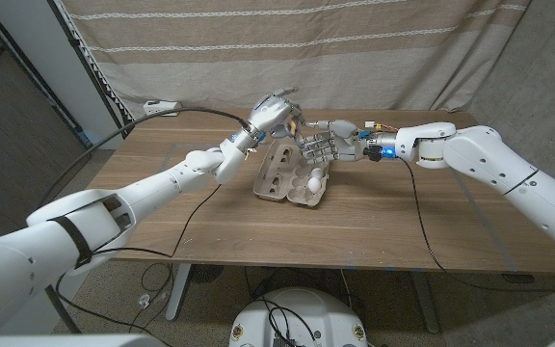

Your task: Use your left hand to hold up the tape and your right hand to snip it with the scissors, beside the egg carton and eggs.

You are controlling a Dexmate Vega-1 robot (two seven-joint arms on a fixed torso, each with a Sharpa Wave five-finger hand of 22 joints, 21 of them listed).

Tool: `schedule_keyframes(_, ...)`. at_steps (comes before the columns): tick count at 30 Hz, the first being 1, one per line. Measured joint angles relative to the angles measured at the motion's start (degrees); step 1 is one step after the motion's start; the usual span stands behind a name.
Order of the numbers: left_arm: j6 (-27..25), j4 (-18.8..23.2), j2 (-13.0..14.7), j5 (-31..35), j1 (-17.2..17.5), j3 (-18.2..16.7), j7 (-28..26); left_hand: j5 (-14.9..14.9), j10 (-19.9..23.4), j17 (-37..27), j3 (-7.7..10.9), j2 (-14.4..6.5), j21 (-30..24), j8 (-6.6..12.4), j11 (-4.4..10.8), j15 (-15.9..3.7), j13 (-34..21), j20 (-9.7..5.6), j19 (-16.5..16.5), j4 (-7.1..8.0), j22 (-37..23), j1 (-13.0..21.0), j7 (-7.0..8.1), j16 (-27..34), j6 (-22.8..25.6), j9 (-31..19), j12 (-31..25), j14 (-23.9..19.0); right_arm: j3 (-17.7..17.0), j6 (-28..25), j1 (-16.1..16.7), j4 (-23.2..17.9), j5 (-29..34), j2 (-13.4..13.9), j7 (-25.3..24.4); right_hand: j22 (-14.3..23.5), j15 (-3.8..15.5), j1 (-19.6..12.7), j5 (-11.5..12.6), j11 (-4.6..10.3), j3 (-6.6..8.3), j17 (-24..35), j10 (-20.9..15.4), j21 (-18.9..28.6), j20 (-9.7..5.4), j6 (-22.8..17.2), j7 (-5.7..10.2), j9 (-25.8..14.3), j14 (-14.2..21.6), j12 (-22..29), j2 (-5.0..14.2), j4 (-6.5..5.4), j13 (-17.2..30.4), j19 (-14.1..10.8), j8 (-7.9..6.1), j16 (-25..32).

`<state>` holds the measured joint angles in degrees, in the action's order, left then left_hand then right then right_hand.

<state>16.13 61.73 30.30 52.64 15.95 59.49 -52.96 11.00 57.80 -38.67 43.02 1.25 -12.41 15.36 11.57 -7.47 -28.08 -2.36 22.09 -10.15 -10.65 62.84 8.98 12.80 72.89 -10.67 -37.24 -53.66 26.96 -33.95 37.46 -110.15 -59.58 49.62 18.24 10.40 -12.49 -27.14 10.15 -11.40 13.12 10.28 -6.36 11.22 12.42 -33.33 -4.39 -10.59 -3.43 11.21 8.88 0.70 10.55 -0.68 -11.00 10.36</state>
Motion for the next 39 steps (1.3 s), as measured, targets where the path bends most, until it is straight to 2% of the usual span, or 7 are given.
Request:
schedule_keyframes(5,-0.4,0.5,0.0,-0.3,0.4,-0.3,0.5,0.0,0.0,-0.5,-0.02,-0.1,-0.1,-0.35,0.00,-0.15,0.0,-0.11,1.0,0.02,0.0,0.1,-0.19,0.2,0.2,0.0,-0.4,-1.0,0.0,0.6,0.2,-0.2,0.5,0.1,0.4,0.0,0.01,1.4,0.0,3.01,-0.47,0.0,1.0,-0.2,0.17,0.0,0.00,0.0,-0.6,0.0,0.19,-0.47,0.0,0.8,0.00,0.0)
schedule_keyframes(7,-0.4,0.6,0.0,-0.3,0.5,-0.3,0.6,0.0,0.1,-0.9,-0.31,-0.2,-0.6,-0.39,0.11,-0.50,0.0,-0.11,2.0,0.19,0.0,0.2,-0.19,0.9,0.2,0.0,-0.4,-1.5,0.0,0.8,0.2,-0.2,0.6,0.2,0.7,0.0,0.01,1.5,0.0,3.34,-0.47,0.0,1.3,-0.2,0.17,0.2,0.22,0.0,-0.6,0.0,0.18,-0.47,0.0,0.8,0.00,0.0)
schedule_keyframes(16,-1.2,1.6,0.1,-0.3,1.1,-0.8,1.2,0.0,0.2,-1.6,-0.72,-0.2,-0.6,-0.44,0.18,-0.73,0.0,-0.40,2.5,0.14,-0.2,0.2,-0.40,1.0,0.0,0.0,-0.4,-2.0,0.4,1.3,0.0,-0.6,1.3,0.6,2.1,0.0,-0.03,2.9,0.0,2.90,-1.12,0.0,2.1,-0.2,0.08,0.1,0.59,0.0,-1.3,-0.2,0.32,-1.12,0.0,1.5,0.00,0.0)
schedule_keyframes(21,-1.5,2.1,0.2,-0.3,1.3,-0.9,1.5,0.0,0.2,-1.8,-0.88,0.0,-0.6,-0.44,0.18,-0.82,0.0,-0.40,2.5,-0.03,-0.2,0.9,-0.41,1.0,0.0,0.0,-0.4,-2.3,0.6,1.3,-0.3,-0.7,1.5,0.6,2.4,0.0,0.00,3.5,0.0,3.24,-1.26,0.0,2.2,-0.2,0.28,-1.1,-1.06,0.0,-1.8,-0.2,0.48,-1.26,0.0,1.7,0.00,0.0)
schedule_keyframes(30,-1.9,2.9,0.2,-0.3,1.6,-1.2,2.4,0.0,1.2,-2.3,-0.96,0.2,-0.6,-0.83,0.45,-1.03,0.0,-0.40,2.5,-0.11,-0.2,1.1,-0.65,1.4,0.2,0.0,-0.2,-2.5,1.4,0.9,-1.2,-0.8,2.6,0.6,3.0,0.0,0.01,3.5,0.0,3.01,-1.26,0.0,2.4,-0.2,-0.03,-0.4,-1.86,0.0,-1.8,-0.2,0.48,-1.26,0.0,2.0,0.00,0.0)
schedule_keyframes(36,-2.0,3.2,0.2,-0.3,1.7,-1.3,2.9,0.0,1.7,-2.6,-0.96,0.6,-0.6,-0.84,0.41,-1.03,0.0,-0.40,2.5,-0.12,-0.2,1.5,-1.33,1.4,0.9,0.0,-0.1,-2.5,1.8,0.4,-1.9,-0.6,2.8,0.3,3.1,0.0,0.01,3.7,0.0,2.62,-1.26,0.0,2.0,-0.2,0.17,-1.4,-2.83,0.0,-1.8,0.0,0.25,-1.26,0.0,2.2,-0.25,0.0)
schedule_keyframes(39,-2.1,3.3,0.2,-0.2,1.8,-1.3,3.0,0.0,1.8,-2.6,-0.95,0.6,-0.6,-0.84,0.48,-0.94,0.0,-0.40,2.5,-0.12,-0.2,1.5,-1.33,1.4,0.9,0.0,-0.2,-2.5,2.0,-0.1,-2.2,-0.4,2.8,0.0,3.0,0.0,0.01,3.7,0.0,3.14,-1.46,0.0,1.4,-0.2,0.17,-2.3,-3.11,0.0,-1.8,0.4,0.26,-1.01,0.0,2.2,-0.67,0.3)
